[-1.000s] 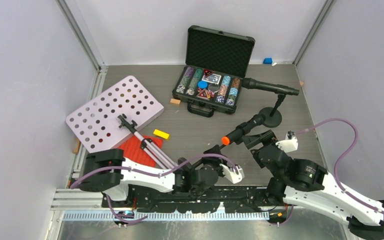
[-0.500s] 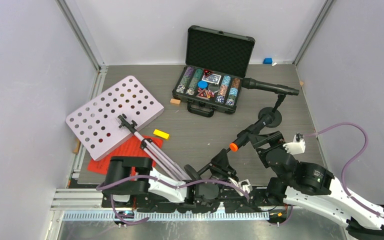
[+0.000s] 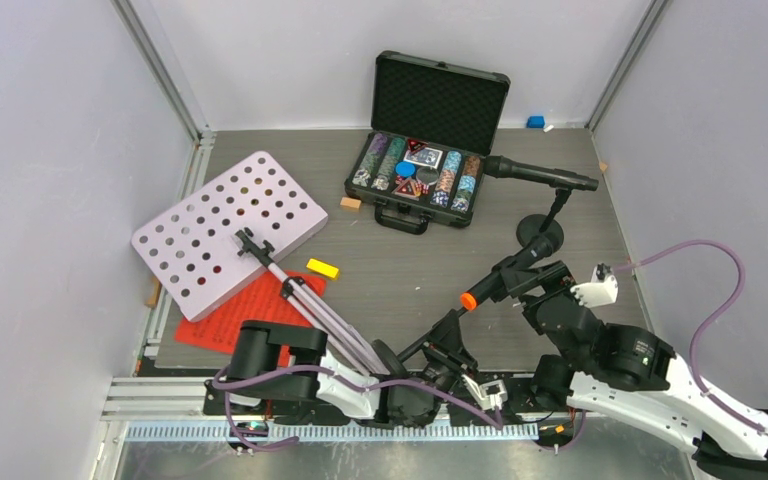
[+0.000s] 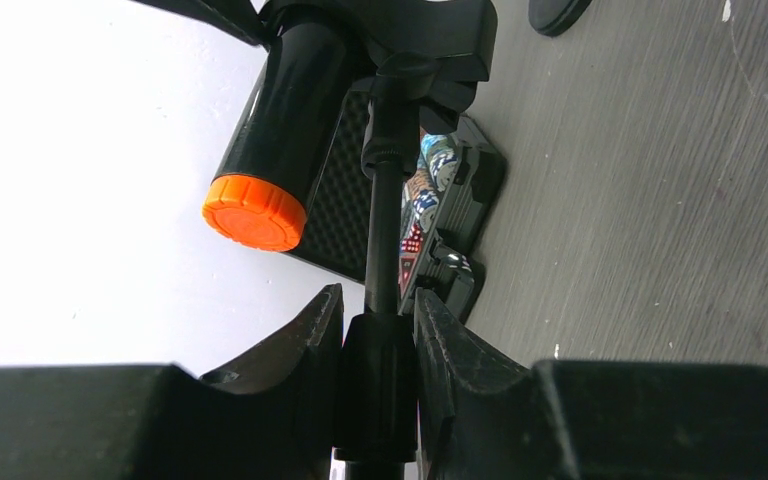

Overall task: Pack up the instrument practice props
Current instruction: Pick up the microphone stand with the microphone from the center of the board, then place the microphone stand with the microphone at the center of the board.

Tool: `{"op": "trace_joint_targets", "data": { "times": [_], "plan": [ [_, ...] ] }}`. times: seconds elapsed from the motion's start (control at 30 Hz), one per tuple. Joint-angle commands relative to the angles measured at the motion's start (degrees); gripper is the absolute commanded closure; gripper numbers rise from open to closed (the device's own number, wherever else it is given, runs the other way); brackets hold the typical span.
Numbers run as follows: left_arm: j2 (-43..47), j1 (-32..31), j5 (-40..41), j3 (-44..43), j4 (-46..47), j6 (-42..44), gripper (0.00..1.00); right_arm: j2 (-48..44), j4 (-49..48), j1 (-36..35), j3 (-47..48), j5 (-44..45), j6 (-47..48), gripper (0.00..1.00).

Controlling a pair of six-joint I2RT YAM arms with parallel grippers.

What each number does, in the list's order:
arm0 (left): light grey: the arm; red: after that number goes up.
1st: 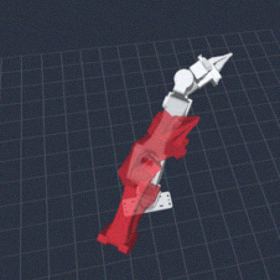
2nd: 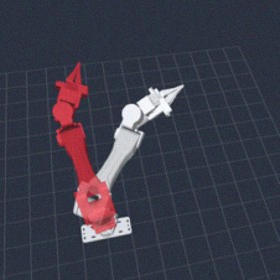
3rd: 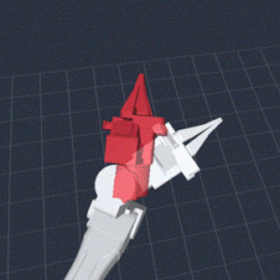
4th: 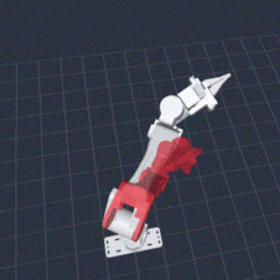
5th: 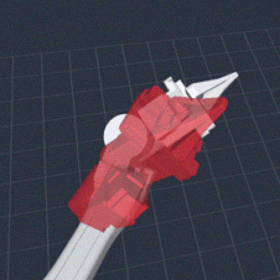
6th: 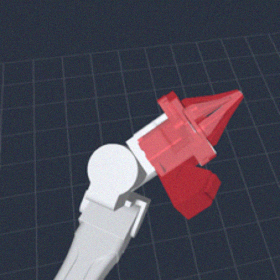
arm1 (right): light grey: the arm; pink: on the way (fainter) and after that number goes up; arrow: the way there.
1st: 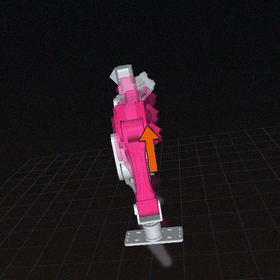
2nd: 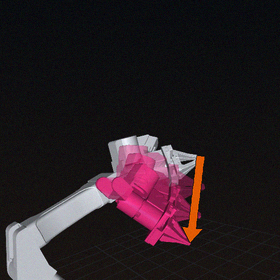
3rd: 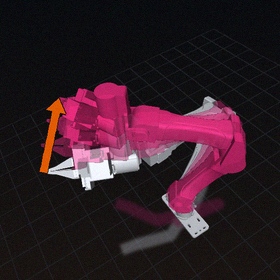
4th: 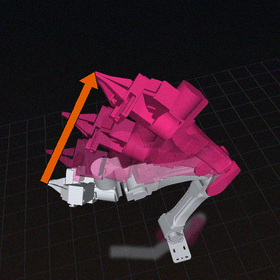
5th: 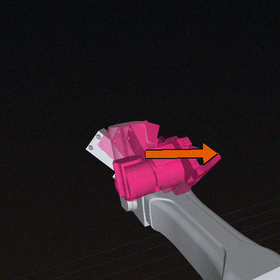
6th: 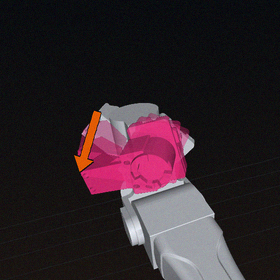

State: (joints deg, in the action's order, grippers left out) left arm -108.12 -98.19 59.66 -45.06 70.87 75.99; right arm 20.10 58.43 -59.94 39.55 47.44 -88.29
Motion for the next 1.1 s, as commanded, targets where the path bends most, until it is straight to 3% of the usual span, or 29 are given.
{"op": "trace_joint_targets", "data": {
  "times": [0.0,0.37,0.67,1.07],
  "plan": [
    [0.58,-0.95,3.58,-0.64,11.13,3.30,1.00,-0.62,-1.34,0.09,3.69,5.13,-0.13,0.15],
    [-2.04,-0.95,4.40,-1.93,11.20,7.04,1.00,2.07,2.32,0.09,7.35,5.15,-3.03,0.15],
    [-3.40,-1.38,3.38,-3.49,11.22,10.41,1.00,2.17,4.56,0.09,1.31,3.23,-11.66,0.15],
    [-4.25,-2.73,3.12,-3.41,11.22,13.21,1.00,2.49,3.53,0.10,-1.57,4.90,-12.74,0.15]
  ]
}}
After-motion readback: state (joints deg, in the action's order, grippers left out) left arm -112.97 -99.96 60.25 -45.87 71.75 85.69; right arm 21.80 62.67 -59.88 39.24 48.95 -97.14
